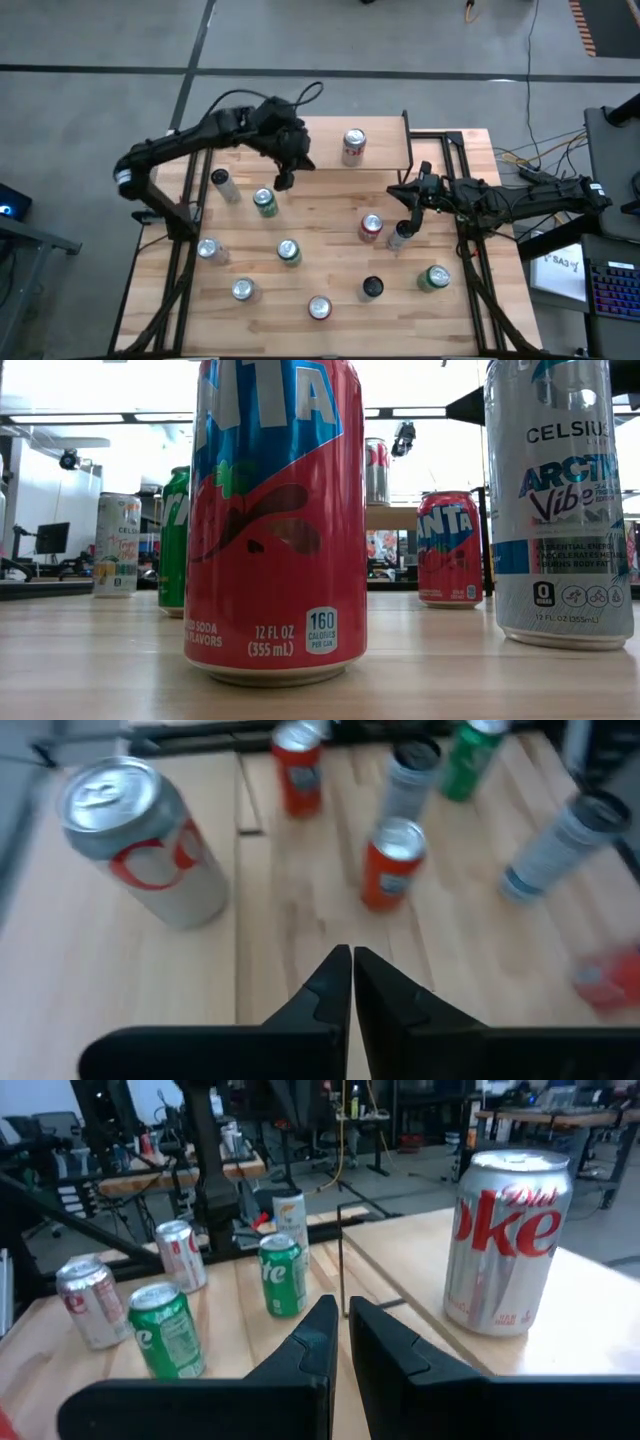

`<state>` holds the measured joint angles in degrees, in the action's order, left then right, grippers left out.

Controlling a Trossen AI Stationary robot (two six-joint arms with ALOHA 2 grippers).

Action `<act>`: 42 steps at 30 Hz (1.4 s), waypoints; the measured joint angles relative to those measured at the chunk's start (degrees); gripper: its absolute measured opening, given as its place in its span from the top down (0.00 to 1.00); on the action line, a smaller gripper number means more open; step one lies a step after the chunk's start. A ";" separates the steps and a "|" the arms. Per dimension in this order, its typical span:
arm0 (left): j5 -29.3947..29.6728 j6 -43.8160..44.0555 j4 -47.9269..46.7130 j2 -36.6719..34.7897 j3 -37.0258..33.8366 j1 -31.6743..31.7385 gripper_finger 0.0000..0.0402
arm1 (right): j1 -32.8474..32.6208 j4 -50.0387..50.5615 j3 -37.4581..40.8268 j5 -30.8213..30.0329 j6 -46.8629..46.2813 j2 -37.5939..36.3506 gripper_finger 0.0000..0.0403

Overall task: Place canned beverage on shelf
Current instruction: Put the top white red soda can on the shelf

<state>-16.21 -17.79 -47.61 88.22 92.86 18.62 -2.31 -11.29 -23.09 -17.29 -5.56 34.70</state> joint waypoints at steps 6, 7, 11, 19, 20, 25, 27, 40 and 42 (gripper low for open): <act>5.63 3.42 24.76 -5.29 -19.07 -2.03 1.00 | 0.41 -3.40 0.00 -3.55 4.57 0.00 0.94; 5.64 3.87 29.18 -5.52 -21.46 -2.12 1.00 | 0.64 -3.95 0.00 -3.95 5.31 0.02 0.94; 5.31 3.25 43.83 -5.23 -28.80 -2.19 1.00 | 2.18 -6.36 0.00 -4.38 7.77 0.02 0.94; 5.24 3.38 62.68 0.28 -33.97 -2.05 1.00 | 6.29 -11.66 -1.53 -4.06 12.63 4.71 0.94; 5.25 3.39 63.30 0.93 -34.00 -1.98 1.00 | 6.68 -11.40 -2.29 -3.95 13.03 5.78 0.94; 5.30 6.31 67.68 3.53 -33.81 -1.93 1.00 | 7.96 -8.94 -7.28 -3.93 13.84 9.79 0.94; 5.30 8.59 70.41 4.60 -33.45 -1.93 1.00 | 7.98 -4.62 -9.96 -3.89 12.92 10.81 0.94; 11.28 13.49 76.84 9.90 -31.75 -1.90 1.00 | 8.00 14.64 -20.65 -5.30 10.43 15.24 0.94; 11.73 14.63 77.67 10.38 -31.73 -1.93 1.00 | 7.98 14.65 -20.65 -5.29 10.55 15.32 0.94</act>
<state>-4.49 -3.16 30.06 98.60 61.13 16.69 5.67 3.37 -43.75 -22.58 5.00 50.02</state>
